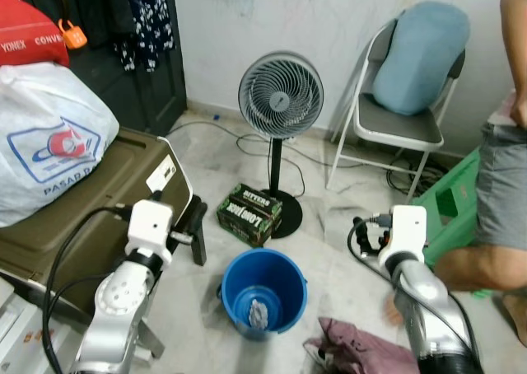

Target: Clean up the room

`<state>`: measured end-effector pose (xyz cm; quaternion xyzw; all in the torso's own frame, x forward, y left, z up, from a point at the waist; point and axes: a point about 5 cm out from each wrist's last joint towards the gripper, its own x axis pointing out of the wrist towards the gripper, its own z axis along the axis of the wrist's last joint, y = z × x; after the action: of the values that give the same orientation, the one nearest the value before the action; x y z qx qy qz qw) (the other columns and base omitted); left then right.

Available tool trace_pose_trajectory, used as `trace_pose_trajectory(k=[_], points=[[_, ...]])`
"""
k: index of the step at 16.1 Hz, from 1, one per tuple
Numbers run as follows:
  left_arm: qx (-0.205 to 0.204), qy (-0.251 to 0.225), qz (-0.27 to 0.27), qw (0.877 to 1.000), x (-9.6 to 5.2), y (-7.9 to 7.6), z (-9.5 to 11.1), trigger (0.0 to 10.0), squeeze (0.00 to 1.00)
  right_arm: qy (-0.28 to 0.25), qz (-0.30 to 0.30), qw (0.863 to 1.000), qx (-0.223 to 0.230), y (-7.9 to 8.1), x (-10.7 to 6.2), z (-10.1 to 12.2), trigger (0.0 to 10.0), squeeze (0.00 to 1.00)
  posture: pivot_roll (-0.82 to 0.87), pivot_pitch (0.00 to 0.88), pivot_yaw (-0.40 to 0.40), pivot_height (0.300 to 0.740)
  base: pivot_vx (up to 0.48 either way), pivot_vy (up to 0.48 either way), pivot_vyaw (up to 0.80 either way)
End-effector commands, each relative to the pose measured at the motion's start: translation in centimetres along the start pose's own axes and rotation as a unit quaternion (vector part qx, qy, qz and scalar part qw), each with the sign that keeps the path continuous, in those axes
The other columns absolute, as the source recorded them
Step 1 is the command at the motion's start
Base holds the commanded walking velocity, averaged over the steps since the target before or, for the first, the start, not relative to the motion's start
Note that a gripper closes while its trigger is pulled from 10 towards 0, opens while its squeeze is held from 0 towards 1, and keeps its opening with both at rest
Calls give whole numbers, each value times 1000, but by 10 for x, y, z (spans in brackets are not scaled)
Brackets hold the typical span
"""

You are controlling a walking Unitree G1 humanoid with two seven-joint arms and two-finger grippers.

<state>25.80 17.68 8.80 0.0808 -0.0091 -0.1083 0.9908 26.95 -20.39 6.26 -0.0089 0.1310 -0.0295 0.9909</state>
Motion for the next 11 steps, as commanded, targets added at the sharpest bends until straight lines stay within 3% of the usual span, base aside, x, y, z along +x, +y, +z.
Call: trace_pose_trajectory(k=[1,4,5,6,8,11], points=[[-1,5,10,1000,-5,1,-6,10000,0,-35,9,999,-7,1,-4,10,10000,1000,-84,0,-51,740,0,0,0],[-2,13,62,998,-29,7,-17,10000,0,-62,-6,998,-28,-5,-24,7,10000,1000,-81,0,-27,740,0,0,0],[-7,15,70,997,-36,7,-18,10000,0,-61,-4,997,-38,-8,-32,4,10000,749,-75,0,-35,740,0,0,0],[-12,19,78,997,-45,5,-19,10000,0,-49,4,997,-57,-11,-46,-4,10000,0,-68,0,-37,740,0,0,0],[-7,10,76,997,-49,4,-12,10000,0,-60,16,996,-71,-9,-45,0,10000,0,-56,0,-40,740,0,0,0],[-6,14,83,996,-56,5,-10,10000,0,-87,26,994,-53,5,-37,21,10000,0,-49,0,-44,740,0,0,0]])
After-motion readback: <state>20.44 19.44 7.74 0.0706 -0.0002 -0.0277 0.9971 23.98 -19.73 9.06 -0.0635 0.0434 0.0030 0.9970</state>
